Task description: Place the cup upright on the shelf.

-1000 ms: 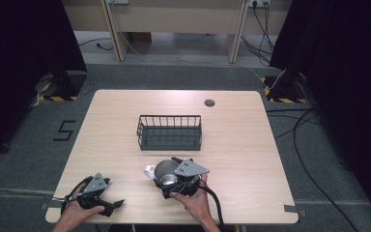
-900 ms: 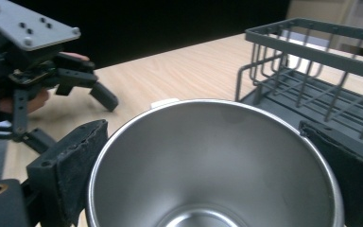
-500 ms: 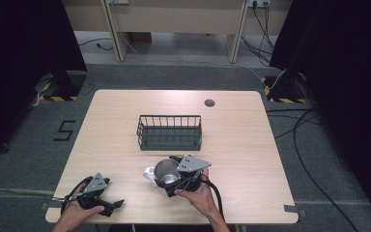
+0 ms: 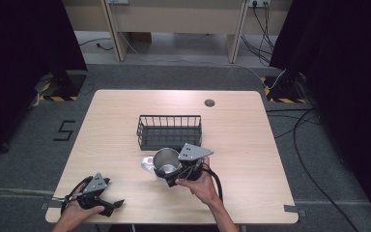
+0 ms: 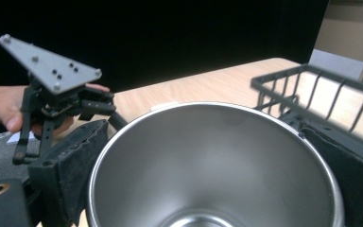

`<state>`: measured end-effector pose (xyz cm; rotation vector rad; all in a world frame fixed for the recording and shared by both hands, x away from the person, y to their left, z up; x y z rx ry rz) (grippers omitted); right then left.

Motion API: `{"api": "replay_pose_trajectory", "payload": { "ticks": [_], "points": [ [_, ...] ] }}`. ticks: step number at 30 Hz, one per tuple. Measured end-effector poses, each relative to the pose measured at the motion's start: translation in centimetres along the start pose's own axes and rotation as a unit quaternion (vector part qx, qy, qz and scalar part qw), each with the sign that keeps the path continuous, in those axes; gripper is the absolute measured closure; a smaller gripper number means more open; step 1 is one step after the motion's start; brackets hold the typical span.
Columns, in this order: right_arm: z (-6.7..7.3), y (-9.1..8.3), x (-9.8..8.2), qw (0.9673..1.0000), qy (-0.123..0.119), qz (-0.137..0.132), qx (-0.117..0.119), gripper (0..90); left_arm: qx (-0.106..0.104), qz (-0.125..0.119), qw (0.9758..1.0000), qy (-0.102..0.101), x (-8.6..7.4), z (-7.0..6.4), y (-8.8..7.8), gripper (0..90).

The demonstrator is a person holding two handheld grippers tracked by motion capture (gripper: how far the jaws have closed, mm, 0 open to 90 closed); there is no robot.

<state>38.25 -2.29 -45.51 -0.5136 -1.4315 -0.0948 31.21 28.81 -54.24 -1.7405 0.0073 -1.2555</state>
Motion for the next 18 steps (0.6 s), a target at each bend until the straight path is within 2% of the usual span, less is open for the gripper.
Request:
{"api": "replay_pose_trajectory", "payload": {
  "ticks": [8, 9, 14, 18],
  "points": [
    [-2.1, -0.4, 2.5, 1.0, 0.004, -0.008, -0.001, 6.3, 0.0, 0.0, 1.0, 0.0, 0.0, 0.0, 0.0, 0.0],
    [-2.6, -0.5, 3.3, 0.9999, 0.005, -0.012, -0.001, 6.3, 0.0, 0.0, 1.0, 0.0, 0.0, 0.0, 0.0, 0.0],
    [-3.9, -0.6, 5.2, 0.9999, 0.005, -0.012, -0.007, 6.4, 0.0, -0.002, 1.0, -0.001, 0.0, 0.0, 0.0, 0.0],
    [-4.7, -0.6, 6.1, 0.9999, 0.007, -0.009, -0.011, 6.3, 0.0, -0.002, 1.0, -0.001, 0.0, 0.0, 0.0, 0.0]
  ]
}}
Point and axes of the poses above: each handheld gripper's, and its own axes: y roughly forward along the jaws, x roughly out of its top, z roughly to its left, the point moved 2 cm from there along y, roughly forward along the jaws
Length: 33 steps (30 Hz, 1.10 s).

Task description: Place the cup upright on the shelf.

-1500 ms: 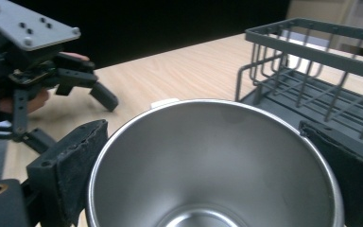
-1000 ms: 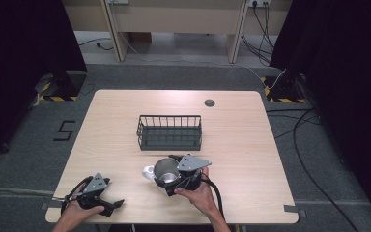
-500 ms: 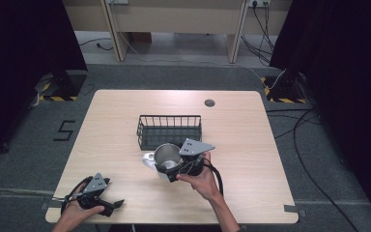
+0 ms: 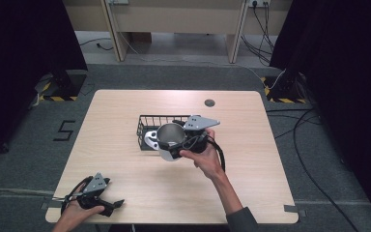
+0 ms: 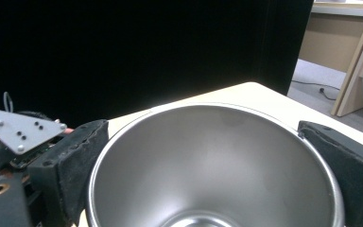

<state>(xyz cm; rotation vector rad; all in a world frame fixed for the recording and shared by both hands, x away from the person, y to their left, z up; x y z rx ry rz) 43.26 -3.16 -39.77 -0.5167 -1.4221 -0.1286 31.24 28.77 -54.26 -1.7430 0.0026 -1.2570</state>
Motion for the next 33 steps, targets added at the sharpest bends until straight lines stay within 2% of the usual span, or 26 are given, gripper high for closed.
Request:
{"api": "replay_pose_trajectory", "payload": {
  "ticks": [7, 16, 33],
  "points": [
    [-0.8, 0.1, 1.3, 1.0, -0.004, -0.003, -0.003, 6.3, -0.001, 0.001, 1.0, 0.0, 0.0, 0.0, 0.0, 0.0],
    [-2.8, 0.5, 3.3, 0.9999, -0.008, -0.002, -0.013, 6.3, -0.001, 0.001, 1.0, 0.0, 0.0, 0.0, 0.0, 0.0],
    [-6.5, 2.3, 4.0, 0.9995, -0.008, 0.016, -0.027, 6.3, -0.001, 0.001, 1.0, 0.001, 0.0, 0.0, 0.0, 0.0]
  ]
}}
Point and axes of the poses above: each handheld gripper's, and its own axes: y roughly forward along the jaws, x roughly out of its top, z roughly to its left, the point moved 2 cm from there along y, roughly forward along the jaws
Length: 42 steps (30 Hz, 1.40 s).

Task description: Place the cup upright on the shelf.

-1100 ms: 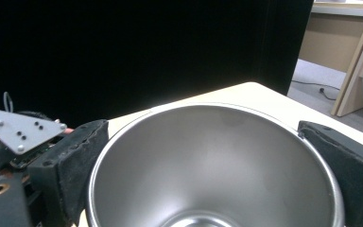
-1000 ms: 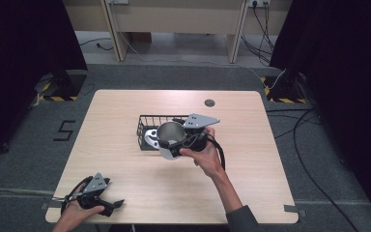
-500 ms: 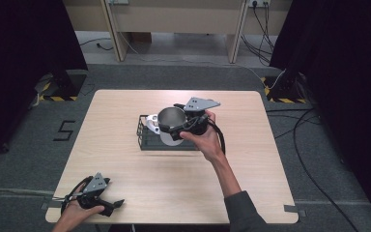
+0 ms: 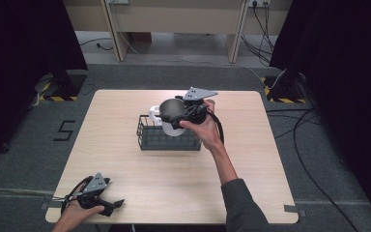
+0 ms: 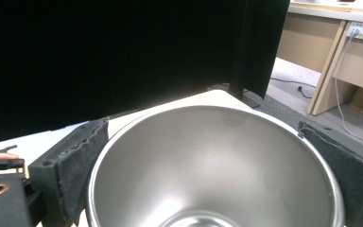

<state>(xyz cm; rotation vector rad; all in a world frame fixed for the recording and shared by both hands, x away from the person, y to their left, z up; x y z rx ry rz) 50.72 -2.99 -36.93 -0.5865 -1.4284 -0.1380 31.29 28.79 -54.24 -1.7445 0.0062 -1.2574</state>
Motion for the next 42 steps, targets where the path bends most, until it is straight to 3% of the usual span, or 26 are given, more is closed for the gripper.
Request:
{"api": "replay_pose_trajectory", "payload": {
  "ticks": [12, 34, 42],
  "points": [
    [-2.0, 1.1, -1.0, 0.9999, 0.004, 0.007, -0.008, 6.3, 0.0, 0.0, 1.0, 0.0, 0.0, 0.0, 0.0, 0.0],
    [-2.9, 2.6, -2.6, 0.9995, 0.013, 0.028, -0.008, 6.3, -0.001, 0.0, 1.0, 0.001, 0.0, 0.0, 0.0, 0.0],
    [-3.3, 2.8, -4.3, 0.9986, 0.027, 0.044, -0.01, 6.2, -0.001, 0.0, 1.0, 0.001, 0.0, 0.0, 0.0, 0.0]
  ]
}}
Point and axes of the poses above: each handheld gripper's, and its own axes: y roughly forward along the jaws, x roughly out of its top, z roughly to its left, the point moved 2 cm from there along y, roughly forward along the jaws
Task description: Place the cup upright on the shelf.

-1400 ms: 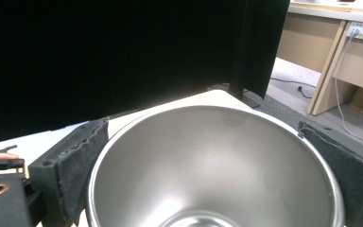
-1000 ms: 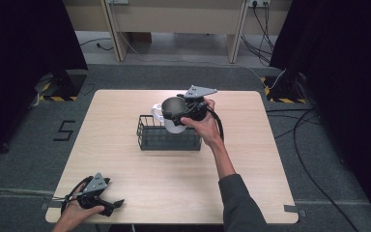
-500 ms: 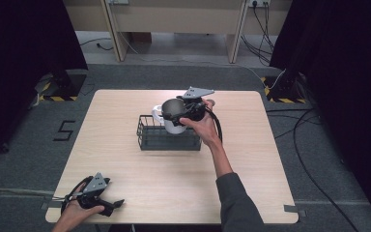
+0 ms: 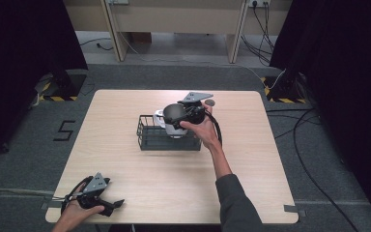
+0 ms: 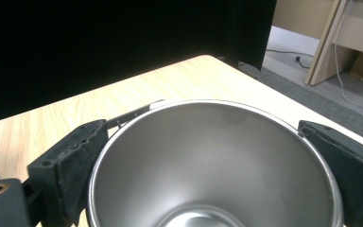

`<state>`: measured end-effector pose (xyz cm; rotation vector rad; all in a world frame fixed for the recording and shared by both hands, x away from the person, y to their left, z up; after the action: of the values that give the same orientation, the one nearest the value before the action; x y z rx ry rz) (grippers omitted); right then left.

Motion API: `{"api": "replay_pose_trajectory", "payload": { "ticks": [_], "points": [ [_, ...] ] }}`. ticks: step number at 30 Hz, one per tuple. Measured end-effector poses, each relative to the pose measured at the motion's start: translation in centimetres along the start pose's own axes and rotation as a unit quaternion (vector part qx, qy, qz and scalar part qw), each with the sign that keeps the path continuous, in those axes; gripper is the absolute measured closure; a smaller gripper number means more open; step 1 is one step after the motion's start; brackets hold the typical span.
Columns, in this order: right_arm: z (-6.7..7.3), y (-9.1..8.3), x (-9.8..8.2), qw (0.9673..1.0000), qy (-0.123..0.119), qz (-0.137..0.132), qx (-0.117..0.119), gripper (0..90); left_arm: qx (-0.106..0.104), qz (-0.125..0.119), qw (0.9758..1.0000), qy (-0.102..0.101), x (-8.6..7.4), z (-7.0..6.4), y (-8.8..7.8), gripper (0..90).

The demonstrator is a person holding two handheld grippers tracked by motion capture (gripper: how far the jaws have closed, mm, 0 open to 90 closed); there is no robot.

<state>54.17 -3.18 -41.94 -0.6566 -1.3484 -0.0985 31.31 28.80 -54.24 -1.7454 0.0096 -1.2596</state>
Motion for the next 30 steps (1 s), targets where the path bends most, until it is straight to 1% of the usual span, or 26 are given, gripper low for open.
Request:
{"api": "replay_pose_trajectory", "payload": {
  "ticks": [4, 8, 9, 11, 14, 15, 16, 17, 18, 20, 21, 22, 23, 24, 25, 27, 28, 30],
  "points": [
    [0.0, 0.0, -0.3, 1.0, 0.003, 0.002, 0.0, 6.1, 0.0, 0.0, 1.0, 0.0, 0.0, 0.0, 0.0, 0.0],
    [0.0, 0.0, -0.3, 1.0, 0.0, 0.009, -0.001, 6.0, 0.0, 0.0, 1.0, 0.0, 0.0, 0.0, 0.0, 0.0],
    [0.1, 0.1, -0.4, 0.9998, -0.001, 0.017, -0.003, 5.9, 0.0, 0.0, 1.0, 0.0, 0.0, 0.0, 0.0, 0.0],
    [0.1, 0.2, -0.6, 0.9997, -0.003, 0.023, -0.002, 5.7, 0.0, 0.0, 1.0, 0.0, 0.0, 0.0, 0.0, 0.0],
    [0.2, 0.4, -0.9, 0.9997, 0.006, 0.025, 0.006, 4.8, 0.0, 0.0, 1.0, 0.0, 0.0, 0.0, 0.0, 0.0],
    [0.2, 0.4, -0.9, 0.9997, 0.01, 0.022, 0.003, 4.8, 0.0, 0.0, 1.0, 0.0, 0.0, 0.0, 0.0, 0.0],
    [0.2, 0.3, -0.7, 0.9998, 0.019, 0.007, 0.003, 5.4, 0.0, 0.0, 1.0, 0.0, 0.0, 0.0, 0.0, 0.0],
    [0.2, 0.3, -0.7, 0.9998, 0.019, 0.007, 0.003, 5.4, 0.0, 0.0, 1.0, 0.0, 0.0, 0.0, 0.0, 0.0],
    [0.2, -0.1, -0.2, 0.9993, 0.027, -0.024, 0.004, 6.7, 0.0, 0.0, 1.0, -0.001, 0.0, 0.0, 0.0, 0.0],
    [0.4, -0.6, 0.5, 0.9988, 0.023, -0.041, 0.014, 19.1, 0.0, -0.001, 1.0, -0.001, 0.0, 0.0, 0.0, 0.0],
    [0.5, -0.8, 0.9, 0.9989, 0.019, -0.042, 0.014, 16.1, 0.0, -0.001, 1.0, 0.0, 0.0, 0.0, 0.0, 0.0],
    [0.5, -0.8, 0.9, 0.9989, 0.019, -0.042, 0.014, 16.1, 0.0, -0.001, 1.0, 0.0, 0.0, 0.0, 0.0, 0.0],
    [0.8, -1.0, 1.4, 0.9992, 0.015, -0.037, 0.0, 10.7, 0.0, -0.001, 1.0, -0.001, 0.0, 0.0, 0.0, 0.0],
    [0.8, -1.0, 1.4, 0.9992, 0.015, -0.037, 0.0, 10.7, 0.0, -0.001, 1.0, -0.001, 0.0, 0.0, 0.0, 0.0],
    [1.0, -1.2, 1.5, 0.9996, 0.013, -0.026, -0.004, 16.8, 0.001, -0.001, 1.0, -0.001, 0.0, 0.0, 0.0, 0.0],
    [1.0, -1.2, 1.4, 0.9997, 0.011, -0.02, -0.013, 13.2, 0.001, -0.001, 1.0, -0.001, 0.0, 0.0, 0.0, 0.0],
    [1.0, -1.3, 1.4, 0.9996, 0.013, -0.02, -0.013, 15.5, 0.001, -0.001, 1.0, 0.0, 0.0, 0.0, 0.0, 0.0],
    [1.0, -1.4, 1.3, 0.9996, 0.016, -0.021, -0.012, 15.1, 0.001, -0.001, 1.0, -0.001, 0.0, 0.0, 0.0, 0.0]
  ]
}}
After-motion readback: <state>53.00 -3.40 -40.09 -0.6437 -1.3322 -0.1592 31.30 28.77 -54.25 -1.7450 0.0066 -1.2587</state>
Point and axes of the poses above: each handheld gripper's, and its own axes: y roughly forward along the jaws, x roughly out of its top, z roughly to its left, the point moved 2 cm from there along y, roughly forward along the jaws
